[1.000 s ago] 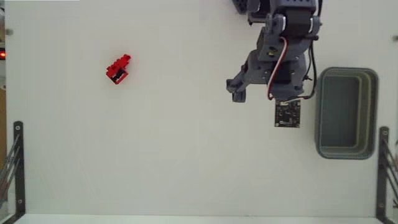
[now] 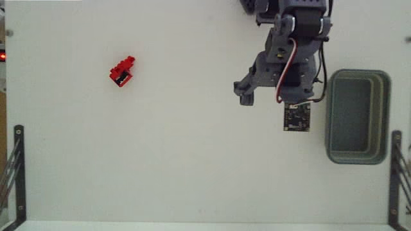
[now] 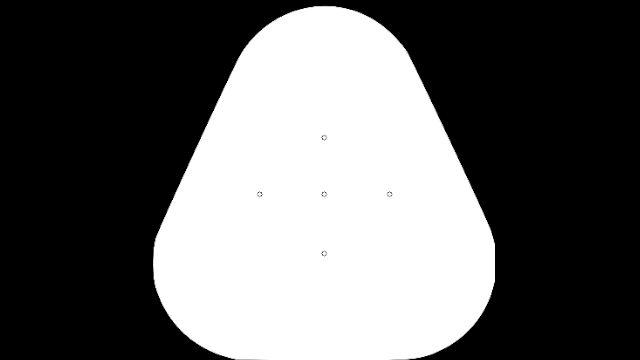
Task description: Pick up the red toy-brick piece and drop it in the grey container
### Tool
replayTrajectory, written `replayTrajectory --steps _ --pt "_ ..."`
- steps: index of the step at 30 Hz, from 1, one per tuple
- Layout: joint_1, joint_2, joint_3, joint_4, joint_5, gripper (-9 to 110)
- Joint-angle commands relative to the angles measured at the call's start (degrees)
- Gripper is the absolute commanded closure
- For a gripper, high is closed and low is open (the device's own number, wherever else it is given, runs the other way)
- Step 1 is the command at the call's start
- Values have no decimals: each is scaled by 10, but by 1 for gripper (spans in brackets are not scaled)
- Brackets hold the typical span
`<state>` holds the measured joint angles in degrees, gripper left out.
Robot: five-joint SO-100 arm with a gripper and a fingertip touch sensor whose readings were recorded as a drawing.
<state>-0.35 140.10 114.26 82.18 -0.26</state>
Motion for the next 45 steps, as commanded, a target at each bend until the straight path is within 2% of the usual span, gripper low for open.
replayTrajectory --steps 1,17,45 --pt "4 20 3 -2 3 -9" --pt "19 20 3 -2 3 -9" --pt "307 20 3 -2 3 -9"
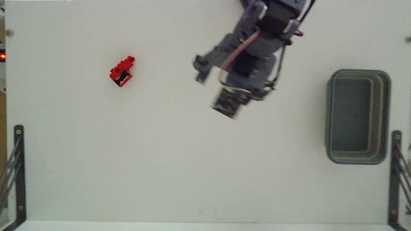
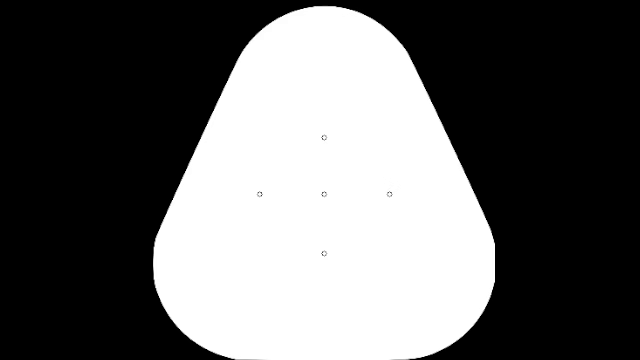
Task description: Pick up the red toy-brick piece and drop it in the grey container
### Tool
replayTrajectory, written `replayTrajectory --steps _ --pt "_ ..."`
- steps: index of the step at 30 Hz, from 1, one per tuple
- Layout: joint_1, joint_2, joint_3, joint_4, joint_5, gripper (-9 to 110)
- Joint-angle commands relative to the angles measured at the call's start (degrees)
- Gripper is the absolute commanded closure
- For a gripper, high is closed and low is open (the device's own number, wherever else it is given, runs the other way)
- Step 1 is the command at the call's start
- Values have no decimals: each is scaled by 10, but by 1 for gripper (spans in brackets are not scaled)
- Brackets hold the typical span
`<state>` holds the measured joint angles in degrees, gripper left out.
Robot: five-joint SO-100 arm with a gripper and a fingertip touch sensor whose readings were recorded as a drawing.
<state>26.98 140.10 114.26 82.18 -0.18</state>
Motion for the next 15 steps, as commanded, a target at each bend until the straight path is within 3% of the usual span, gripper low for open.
replayTrajectory --steps 1,15 --pt "42 20 3 -2 2 -9" --pt "168 20 3 -2 2 -9"
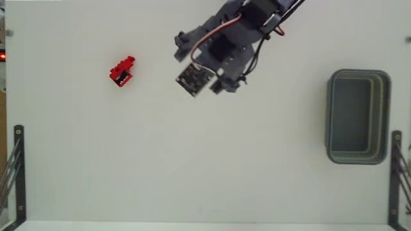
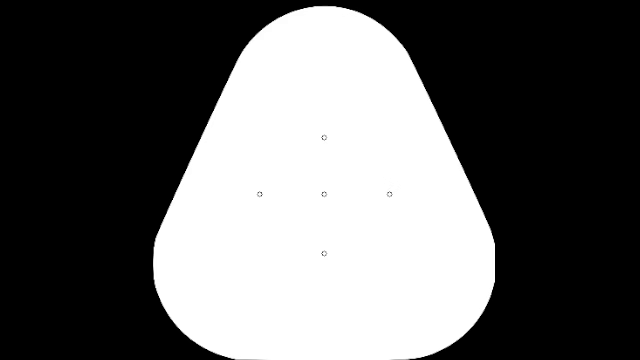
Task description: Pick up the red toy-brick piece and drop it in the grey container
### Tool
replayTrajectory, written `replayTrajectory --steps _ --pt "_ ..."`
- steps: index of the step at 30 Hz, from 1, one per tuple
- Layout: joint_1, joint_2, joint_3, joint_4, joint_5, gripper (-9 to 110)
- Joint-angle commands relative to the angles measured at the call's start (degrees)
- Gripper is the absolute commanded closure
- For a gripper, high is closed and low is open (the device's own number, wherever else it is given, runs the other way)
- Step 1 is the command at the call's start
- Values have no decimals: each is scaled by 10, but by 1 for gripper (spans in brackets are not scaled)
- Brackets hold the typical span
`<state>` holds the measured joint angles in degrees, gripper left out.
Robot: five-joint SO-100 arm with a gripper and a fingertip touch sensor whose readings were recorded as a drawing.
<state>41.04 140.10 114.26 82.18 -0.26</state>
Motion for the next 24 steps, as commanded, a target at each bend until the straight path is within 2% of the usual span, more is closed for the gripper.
replayTrajectory --steps 1,9,24 --pt "34 20 3 -2 3 -9" --pt "94 20 3 -2 3 -9" --pt "142 20 3 -2 3 -9"
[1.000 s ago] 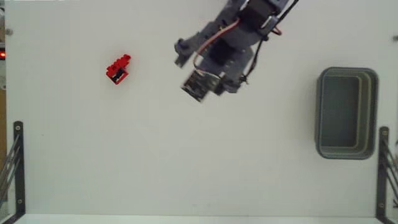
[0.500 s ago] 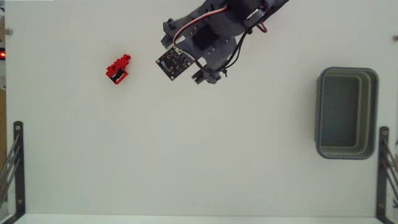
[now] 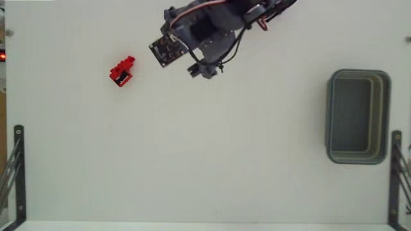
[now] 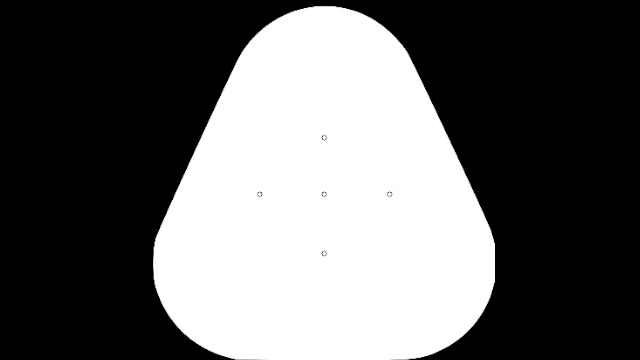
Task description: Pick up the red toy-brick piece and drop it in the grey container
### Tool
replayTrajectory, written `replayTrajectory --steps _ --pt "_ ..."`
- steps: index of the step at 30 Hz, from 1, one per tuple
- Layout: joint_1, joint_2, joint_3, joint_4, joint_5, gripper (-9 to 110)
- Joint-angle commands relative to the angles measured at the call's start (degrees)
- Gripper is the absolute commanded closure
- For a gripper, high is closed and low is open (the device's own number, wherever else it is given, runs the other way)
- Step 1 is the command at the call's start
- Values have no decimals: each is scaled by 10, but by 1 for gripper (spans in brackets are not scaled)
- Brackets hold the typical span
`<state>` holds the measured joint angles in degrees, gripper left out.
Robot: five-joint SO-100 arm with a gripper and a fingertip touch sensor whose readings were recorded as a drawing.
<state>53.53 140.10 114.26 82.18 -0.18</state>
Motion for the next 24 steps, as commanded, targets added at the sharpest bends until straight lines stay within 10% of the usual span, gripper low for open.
replayTrajectory --steps 1,24 --pt "19 20 3 -2 2 -9" --pt "33 20 3 -2 2 -9"
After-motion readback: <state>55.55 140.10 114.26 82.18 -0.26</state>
